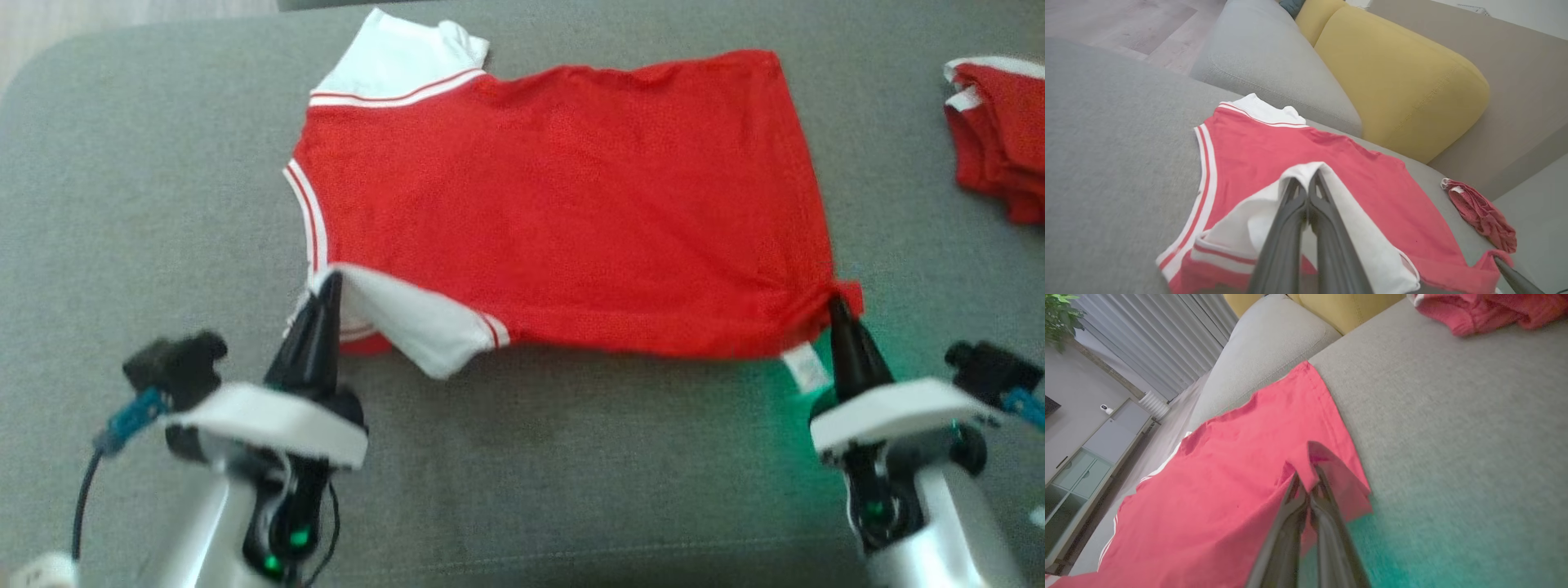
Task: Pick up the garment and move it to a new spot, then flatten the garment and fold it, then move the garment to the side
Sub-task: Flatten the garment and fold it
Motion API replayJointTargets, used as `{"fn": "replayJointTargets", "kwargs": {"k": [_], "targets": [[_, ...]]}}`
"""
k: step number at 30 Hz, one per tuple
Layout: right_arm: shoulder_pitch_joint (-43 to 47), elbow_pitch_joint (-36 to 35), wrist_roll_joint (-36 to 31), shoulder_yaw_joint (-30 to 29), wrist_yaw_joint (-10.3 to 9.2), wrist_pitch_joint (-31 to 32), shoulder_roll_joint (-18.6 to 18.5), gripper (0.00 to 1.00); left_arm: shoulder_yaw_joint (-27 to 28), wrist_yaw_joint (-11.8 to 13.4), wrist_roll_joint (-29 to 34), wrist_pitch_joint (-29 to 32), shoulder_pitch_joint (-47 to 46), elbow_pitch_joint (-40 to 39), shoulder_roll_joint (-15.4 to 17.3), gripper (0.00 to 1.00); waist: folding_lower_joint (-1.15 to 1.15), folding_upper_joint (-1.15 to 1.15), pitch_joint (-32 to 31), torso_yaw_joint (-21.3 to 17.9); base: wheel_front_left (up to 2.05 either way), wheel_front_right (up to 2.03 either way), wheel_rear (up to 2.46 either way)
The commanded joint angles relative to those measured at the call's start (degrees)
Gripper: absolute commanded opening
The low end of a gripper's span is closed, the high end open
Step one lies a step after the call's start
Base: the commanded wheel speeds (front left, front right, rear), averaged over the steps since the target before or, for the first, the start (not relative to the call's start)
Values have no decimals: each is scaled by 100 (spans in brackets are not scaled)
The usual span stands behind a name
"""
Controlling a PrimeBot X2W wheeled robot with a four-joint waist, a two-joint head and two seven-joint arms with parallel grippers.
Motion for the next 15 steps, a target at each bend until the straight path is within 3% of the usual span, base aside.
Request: {"fn": "replayJointTargets", "kwargs": {"k": [1, 12, 13, 15], "targets": [[-272, -104, -26, 106, -5, -52, -37, 0, 230, -35, -52, -66, -320, -47, 7, 0, 0, 0, 86, -58, 0, 0, 0], [-1417, 949, -181, 179, -5, -192, -37, 0, 275, -202, 54, -389, -1365, 1443, -59, 0, 0, 0, 381, -137, 0, 0, 0], [-1486, 1026, -176, 195, -5, -216, -37, 4, 286, -214, 60, -425, -1425, 1531, -66, 0, 0, 0, 385, -130, 0, 0, 0], [-1617, 1174, -166, 243, -5, -260, -37, 39, 304, -240, 62, -482, -1537, 1702, -83, 0, 0, 0, 388, -114, 0, 0, 0]]}}
